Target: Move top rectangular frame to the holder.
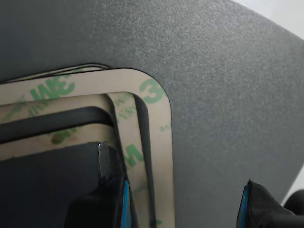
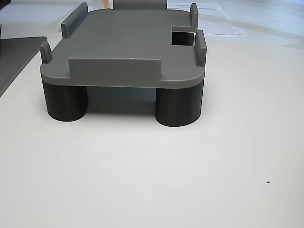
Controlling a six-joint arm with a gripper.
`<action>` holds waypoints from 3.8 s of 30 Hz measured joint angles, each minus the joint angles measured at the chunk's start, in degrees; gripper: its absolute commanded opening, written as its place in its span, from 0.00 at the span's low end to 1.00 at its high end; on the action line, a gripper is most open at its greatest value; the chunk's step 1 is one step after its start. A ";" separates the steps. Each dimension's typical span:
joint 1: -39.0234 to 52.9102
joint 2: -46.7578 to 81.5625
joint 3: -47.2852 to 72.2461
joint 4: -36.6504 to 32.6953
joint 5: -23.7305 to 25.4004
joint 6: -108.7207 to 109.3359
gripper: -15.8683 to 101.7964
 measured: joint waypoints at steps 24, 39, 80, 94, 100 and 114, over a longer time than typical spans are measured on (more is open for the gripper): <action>0.00 -2.02 3.43 -2.99 -2.55 -3.43 0.73; -1.41 -2.46 5.45 -5.36 -2.29 -4.39 0.67; -4.66 -1.41 -0.35 0.88 -2.55 1.41 0.04; -17.14 -6.77 -23.73 7.47 -0.26 36.04 0.04; -21.97 -10.99 -27.16 7.47 1.05 54.67 0.04; -32.87 -29.62 -39.11 7.47 -0.97 79.45 0.04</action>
